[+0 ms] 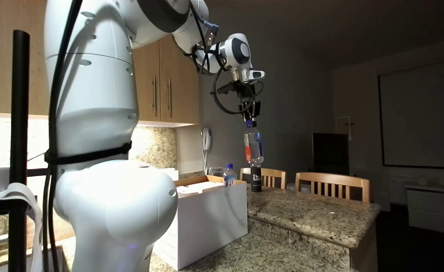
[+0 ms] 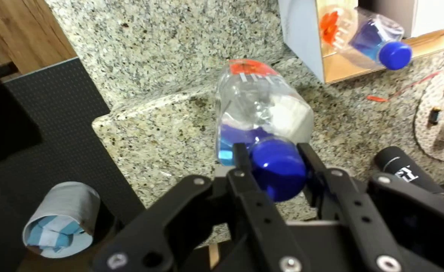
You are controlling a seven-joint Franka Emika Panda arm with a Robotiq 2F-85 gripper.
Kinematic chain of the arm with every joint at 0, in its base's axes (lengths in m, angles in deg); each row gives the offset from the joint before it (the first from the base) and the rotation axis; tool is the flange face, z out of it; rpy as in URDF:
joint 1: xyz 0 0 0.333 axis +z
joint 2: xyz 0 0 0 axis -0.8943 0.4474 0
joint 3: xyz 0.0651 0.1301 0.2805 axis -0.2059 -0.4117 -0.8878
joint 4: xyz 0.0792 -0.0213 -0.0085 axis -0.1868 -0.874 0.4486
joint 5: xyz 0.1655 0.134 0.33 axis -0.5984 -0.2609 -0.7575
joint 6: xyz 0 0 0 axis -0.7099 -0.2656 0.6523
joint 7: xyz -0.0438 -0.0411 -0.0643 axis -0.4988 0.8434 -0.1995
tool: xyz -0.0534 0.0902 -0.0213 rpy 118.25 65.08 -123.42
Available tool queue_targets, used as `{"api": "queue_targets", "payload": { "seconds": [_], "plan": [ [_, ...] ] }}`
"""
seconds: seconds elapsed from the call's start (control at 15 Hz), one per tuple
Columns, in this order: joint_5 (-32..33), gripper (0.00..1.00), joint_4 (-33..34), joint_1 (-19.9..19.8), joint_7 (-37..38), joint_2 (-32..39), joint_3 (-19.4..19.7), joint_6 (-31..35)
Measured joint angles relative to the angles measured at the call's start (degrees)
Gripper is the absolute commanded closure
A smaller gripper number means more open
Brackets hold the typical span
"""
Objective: Put the two bottles in the white box
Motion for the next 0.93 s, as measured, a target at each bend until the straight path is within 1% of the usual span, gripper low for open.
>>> {"api": "queue_targets", "payload": {
  "seconds": [0.13,0.4,0.6,0.93],
  "plan": [
    [0.52,0.85,2.67,1.59,0.0,2.15,-2.21,-1.55],
    [4.24,0.85,6.36,6.08,0.0,8.23,-5.79,-3.28],
    [4.83,0.85,8.31,8.93,-0.18,12.42,-6.22,-3.28],
    [4.83,0.85,9.57,11.1,-1.63,16.77,-6.13,-3.28]
  ]
}}
